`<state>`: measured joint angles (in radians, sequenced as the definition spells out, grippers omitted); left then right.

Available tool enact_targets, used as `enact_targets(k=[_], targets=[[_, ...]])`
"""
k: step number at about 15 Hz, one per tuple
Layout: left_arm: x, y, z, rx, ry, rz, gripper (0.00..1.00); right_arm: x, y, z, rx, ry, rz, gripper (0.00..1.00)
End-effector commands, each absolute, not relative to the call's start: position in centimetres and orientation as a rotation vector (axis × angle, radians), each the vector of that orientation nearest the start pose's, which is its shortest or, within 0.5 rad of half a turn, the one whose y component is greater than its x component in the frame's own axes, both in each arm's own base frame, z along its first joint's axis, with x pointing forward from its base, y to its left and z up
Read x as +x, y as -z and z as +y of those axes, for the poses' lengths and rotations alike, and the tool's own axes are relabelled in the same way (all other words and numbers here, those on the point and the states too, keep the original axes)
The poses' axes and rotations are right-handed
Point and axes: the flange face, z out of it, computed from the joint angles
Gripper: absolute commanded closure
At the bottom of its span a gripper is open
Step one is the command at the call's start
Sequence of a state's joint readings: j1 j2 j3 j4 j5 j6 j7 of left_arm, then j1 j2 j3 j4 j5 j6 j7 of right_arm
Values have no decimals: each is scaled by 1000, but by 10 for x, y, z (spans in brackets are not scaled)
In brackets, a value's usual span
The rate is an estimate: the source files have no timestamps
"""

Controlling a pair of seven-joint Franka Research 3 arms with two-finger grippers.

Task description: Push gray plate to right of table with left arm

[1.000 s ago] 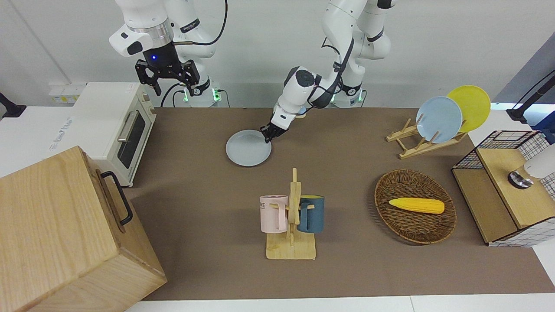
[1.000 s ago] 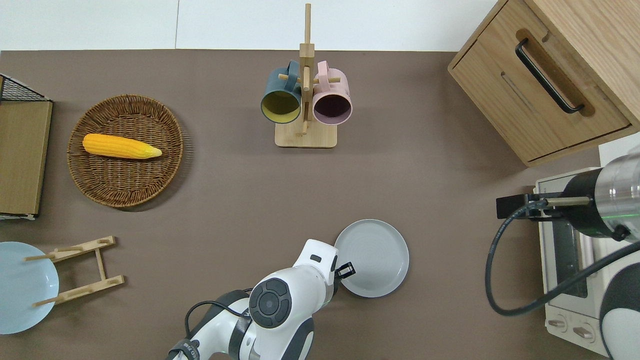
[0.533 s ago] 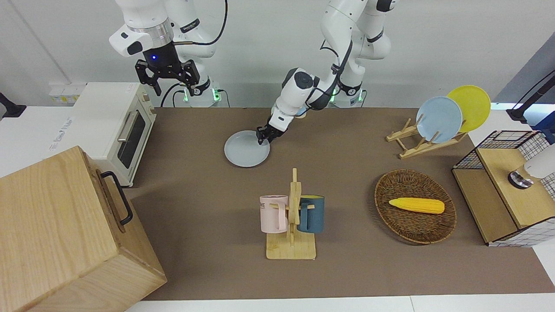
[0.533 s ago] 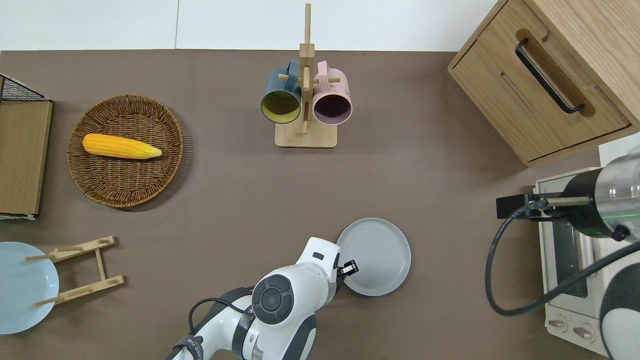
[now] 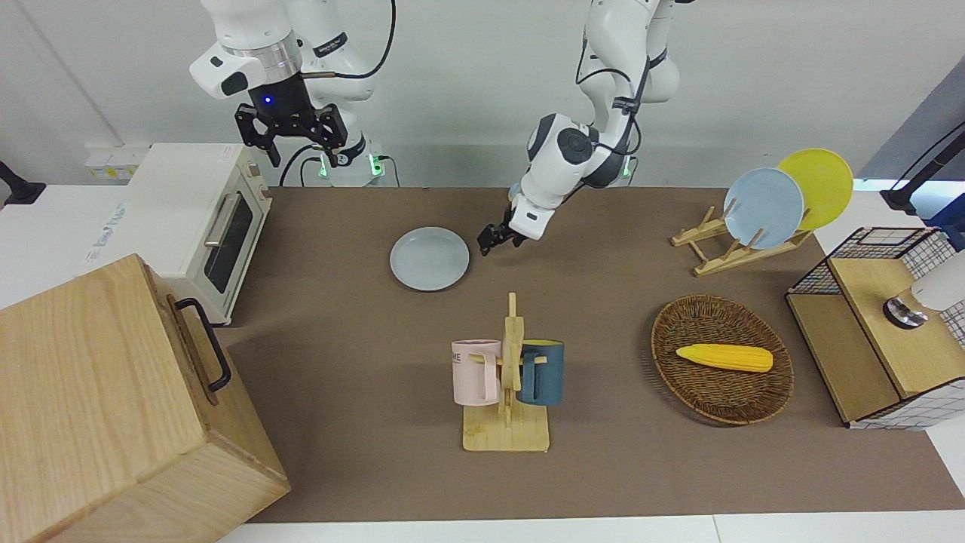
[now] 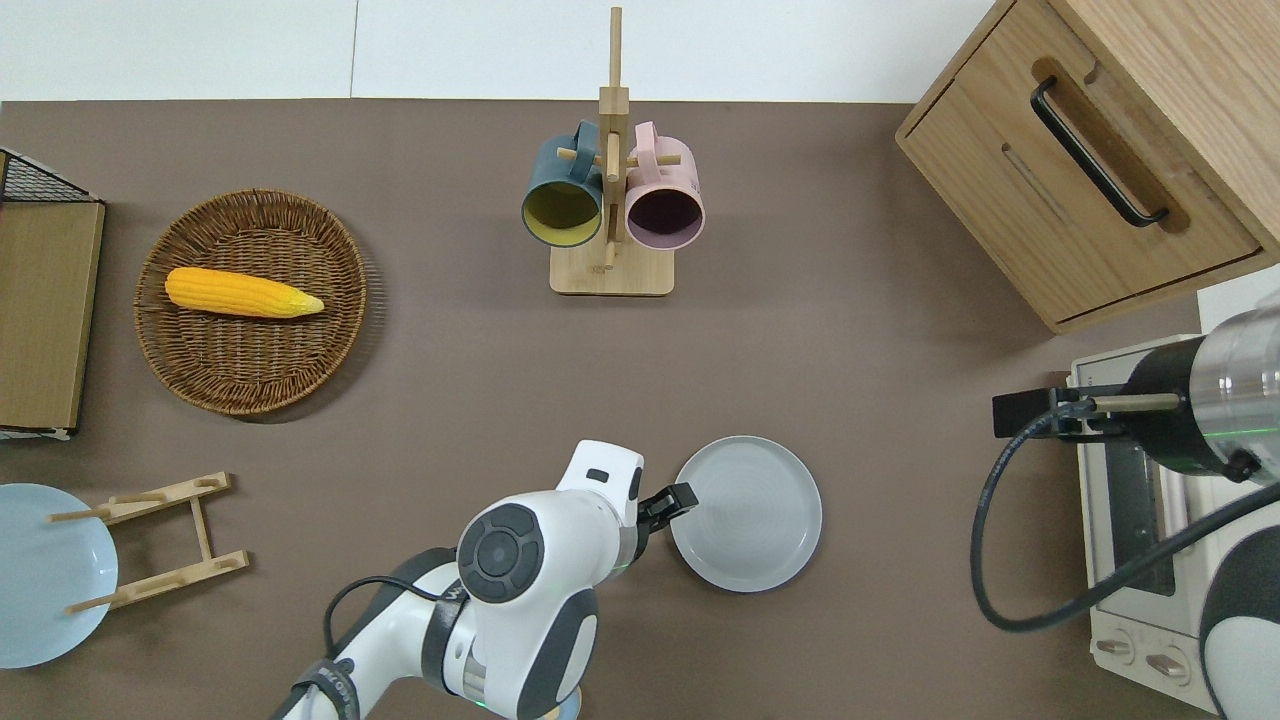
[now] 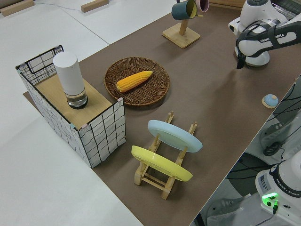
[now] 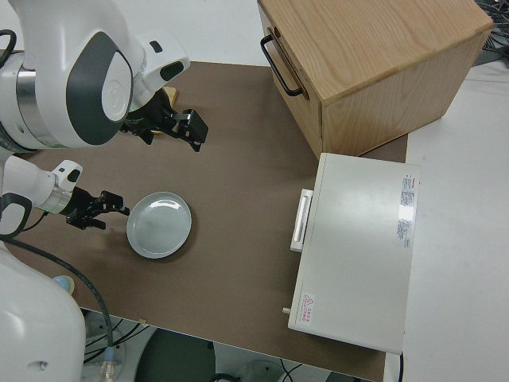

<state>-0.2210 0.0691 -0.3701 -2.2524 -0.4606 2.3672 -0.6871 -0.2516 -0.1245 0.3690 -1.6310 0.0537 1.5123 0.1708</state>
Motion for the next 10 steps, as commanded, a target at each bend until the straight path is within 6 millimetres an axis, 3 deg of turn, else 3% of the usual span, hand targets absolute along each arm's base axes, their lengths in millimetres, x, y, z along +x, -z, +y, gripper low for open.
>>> enact_targets(k=[1,3,5,7,10], targets=[[502,-403,-230,-3377,-380,-571,11,498,-652,78,-3122,-12,115,5],[525,-422,-176,-3319,-322,-457,9,498,-652,78,-3122,-12,115,5],[546,-454,-138,-3304,-270,-444,9,498,-652,78,-3122,-12,115,5],[556,-464,-101,-3295,-226,-438,9,498,-652,78,-3122,-12,117,5],[566,-512,-81,-3248,-147,-292,9,498,-652,78,-3122,-12,115,5]])
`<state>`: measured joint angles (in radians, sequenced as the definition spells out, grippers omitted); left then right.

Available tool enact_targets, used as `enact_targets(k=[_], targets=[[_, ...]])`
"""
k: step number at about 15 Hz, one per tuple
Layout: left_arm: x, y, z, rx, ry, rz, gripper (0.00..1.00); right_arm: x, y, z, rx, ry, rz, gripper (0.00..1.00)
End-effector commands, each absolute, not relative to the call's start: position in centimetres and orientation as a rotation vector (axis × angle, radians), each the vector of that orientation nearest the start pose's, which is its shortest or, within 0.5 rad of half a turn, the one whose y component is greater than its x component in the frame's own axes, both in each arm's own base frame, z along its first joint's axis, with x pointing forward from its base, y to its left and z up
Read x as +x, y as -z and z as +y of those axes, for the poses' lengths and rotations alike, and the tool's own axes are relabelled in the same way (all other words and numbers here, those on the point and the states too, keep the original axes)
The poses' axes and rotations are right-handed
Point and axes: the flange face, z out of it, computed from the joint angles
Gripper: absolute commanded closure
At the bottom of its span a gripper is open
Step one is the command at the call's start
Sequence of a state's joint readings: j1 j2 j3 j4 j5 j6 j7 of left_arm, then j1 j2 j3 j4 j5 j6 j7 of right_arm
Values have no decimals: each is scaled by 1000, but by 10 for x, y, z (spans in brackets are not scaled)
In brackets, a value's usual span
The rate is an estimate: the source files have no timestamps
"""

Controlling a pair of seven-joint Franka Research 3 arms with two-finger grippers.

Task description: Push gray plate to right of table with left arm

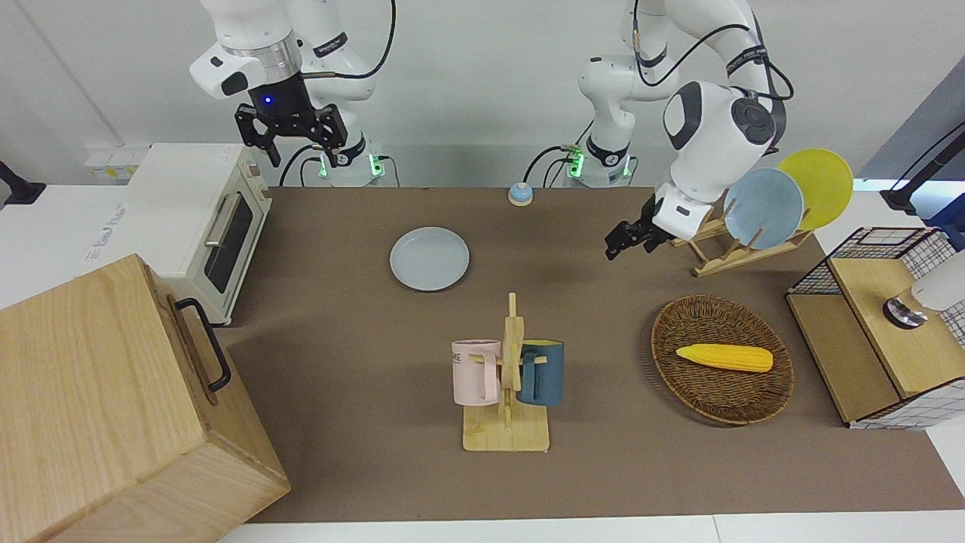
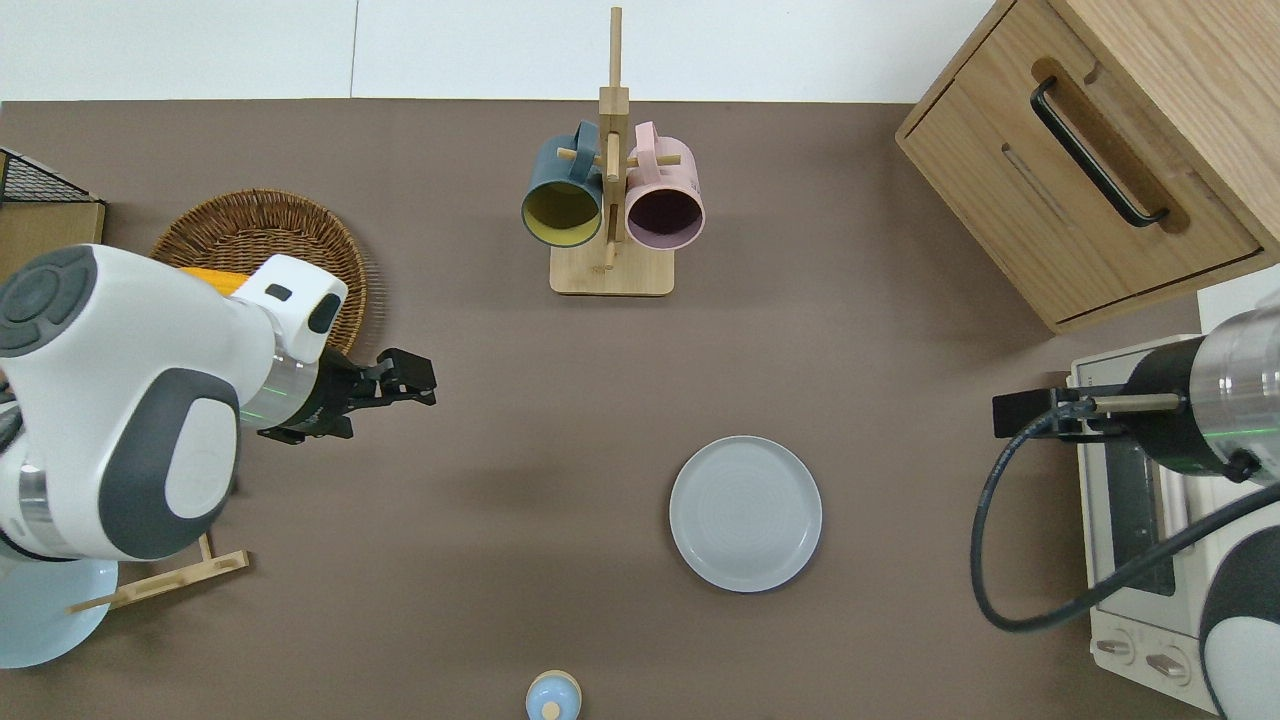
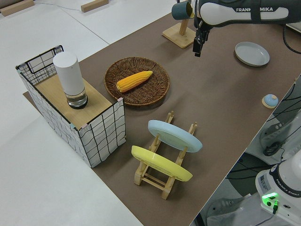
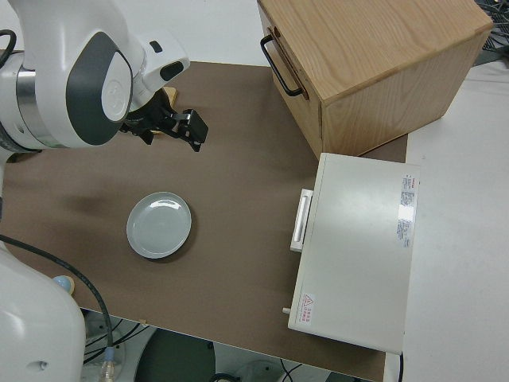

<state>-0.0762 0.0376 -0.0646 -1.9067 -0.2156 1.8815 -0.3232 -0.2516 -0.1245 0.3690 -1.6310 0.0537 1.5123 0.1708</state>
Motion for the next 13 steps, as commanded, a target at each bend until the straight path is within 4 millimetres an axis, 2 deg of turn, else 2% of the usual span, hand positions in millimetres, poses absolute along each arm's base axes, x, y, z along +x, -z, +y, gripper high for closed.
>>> enact_targets(k=[1,2,6,9,11,13], targets=[[568,-530,-82,-3221,-105,-250,9,498,-652,78,-3122,-12,115,5],[570,-548,-82,-3196,-63,-226,9,498,-652,78,-3122,-12,115,5],[575,-596,-66,-3180,46,-218,9,498,-652,78,-3122,-12,115,5],[578,-602,-44,-3185,71,-204,9,498,-652,78,-3122,-12,115,5],[579,-613,-44,-3184,108,-205,9,498,-652,78,-3122,-12,115,5],[579,-614,-43,-3184,110,-208,9,498,-652,78,-3122,-12,115,5]])
